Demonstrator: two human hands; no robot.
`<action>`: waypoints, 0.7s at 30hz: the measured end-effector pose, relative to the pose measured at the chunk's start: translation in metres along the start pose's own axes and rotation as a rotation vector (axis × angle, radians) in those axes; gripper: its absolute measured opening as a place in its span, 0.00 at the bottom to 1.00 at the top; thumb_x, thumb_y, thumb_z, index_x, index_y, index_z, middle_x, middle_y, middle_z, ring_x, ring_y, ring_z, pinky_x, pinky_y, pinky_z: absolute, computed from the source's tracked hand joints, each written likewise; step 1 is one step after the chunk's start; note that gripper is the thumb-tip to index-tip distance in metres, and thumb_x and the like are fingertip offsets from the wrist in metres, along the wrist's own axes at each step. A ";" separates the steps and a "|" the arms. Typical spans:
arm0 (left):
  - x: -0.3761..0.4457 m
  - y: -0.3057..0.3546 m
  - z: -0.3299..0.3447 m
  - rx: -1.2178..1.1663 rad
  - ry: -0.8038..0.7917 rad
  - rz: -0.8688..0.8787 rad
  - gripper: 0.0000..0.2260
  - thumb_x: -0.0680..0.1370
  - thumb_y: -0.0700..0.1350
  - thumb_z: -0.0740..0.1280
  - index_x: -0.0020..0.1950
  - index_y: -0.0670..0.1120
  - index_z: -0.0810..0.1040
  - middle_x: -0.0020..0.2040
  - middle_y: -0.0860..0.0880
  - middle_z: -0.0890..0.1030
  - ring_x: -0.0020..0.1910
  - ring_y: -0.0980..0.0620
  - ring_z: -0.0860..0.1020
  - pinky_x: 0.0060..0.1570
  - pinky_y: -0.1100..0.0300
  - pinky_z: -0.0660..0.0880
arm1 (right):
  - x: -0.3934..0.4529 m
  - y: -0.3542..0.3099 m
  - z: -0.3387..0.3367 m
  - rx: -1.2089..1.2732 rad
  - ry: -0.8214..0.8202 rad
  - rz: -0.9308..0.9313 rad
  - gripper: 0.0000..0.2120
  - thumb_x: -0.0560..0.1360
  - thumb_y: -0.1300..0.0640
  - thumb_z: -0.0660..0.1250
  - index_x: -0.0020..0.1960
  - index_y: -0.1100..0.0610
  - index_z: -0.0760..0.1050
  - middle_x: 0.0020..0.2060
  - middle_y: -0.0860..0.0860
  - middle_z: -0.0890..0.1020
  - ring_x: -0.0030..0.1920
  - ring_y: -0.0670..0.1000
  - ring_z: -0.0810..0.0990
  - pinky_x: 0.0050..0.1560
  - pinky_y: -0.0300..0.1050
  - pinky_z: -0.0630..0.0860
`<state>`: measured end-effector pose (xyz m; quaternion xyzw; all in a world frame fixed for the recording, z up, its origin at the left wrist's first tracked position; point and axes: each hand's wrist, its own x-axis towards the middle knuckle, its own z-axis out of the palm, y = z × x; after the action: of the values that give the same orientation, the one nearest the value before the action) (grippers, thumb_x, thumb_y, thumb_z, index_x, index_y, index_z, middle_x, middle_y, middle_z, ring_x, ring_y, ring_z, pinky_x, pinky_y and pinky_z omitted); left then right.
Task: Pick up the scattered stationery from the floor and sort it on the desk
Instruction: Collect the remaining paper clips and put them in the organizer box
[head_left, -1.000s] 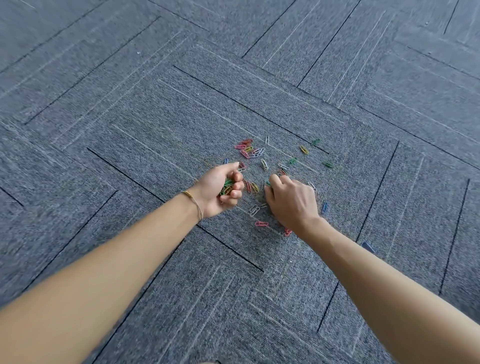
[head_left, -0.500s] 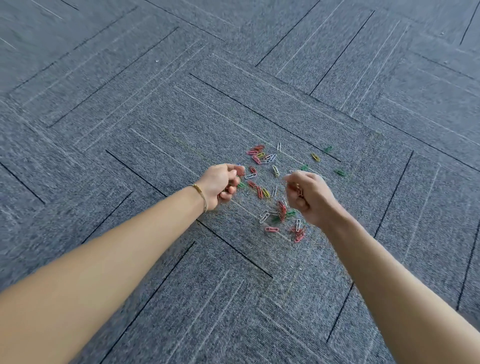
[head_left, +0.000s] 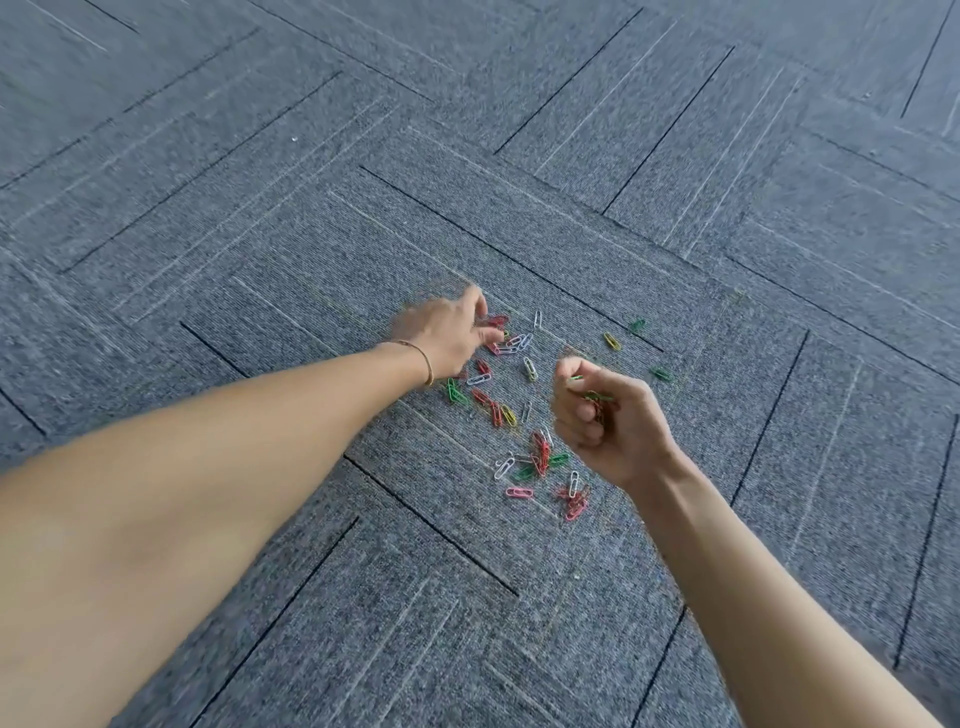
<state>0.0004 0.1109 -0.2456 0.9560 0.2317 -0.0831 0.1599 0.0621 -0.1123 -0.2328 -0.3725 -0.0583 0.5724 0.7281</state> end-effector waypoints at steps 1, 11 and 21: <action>0.001 0.001 0.003 0.070 -0.015 0.043 0.22 0.78 0.67 0.56 0.57 0.49 0.65 0.33 0.53 0.74 0.27 0.54 0.71 0.25 0.61 0.64 | -0.001 0.000 0.000 0.002 0.014 0.004 0.05 0.70 0.63 0.63 0.46 0.60 0.75 0.24 0.49 0.69 0.21 0.45 0.61 0.22 0.37 0.58; 0.003 0.025 0.003 0.452 -0.027 0.237 0.18 0.84 0.59 0.51 0.61 0.46 0.68 0.34 0.48 0.73 0.35 0.46 0.71 0.36 0.54 0.66 | -0.002 0.001 0.001 0.095 0.287 0.047 0.15 0.78 0.54 0.59 0.33 0.55 0.68 0.30 0.52 0.72 0.23 0.46 0.63 0.22 0.36 0.57; -0.037 0.019 0.012 -1.133 -0.206 -0.156 0.14 0.81 0.43 0.59 0.35 0.47 0.68 0.28 0.51 0.68 0.25 0.53 0.65 0.23 0.62 0.62 | 0.052 -0.010 0.009 -1.296 0.663 0.003 0.25 0.83 0.46 0.59 0.30 0.54 0.65 0.24 0.48 0.71 0.24 0.49 0.66 0.29 0.40 0.63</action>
<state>-0.0238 0.0752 -0.2436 0.6884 0.2929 -0.0502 0.6616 0.0830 -0.0631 -0.2379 -0.8829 -0.1613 0.2811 0.3399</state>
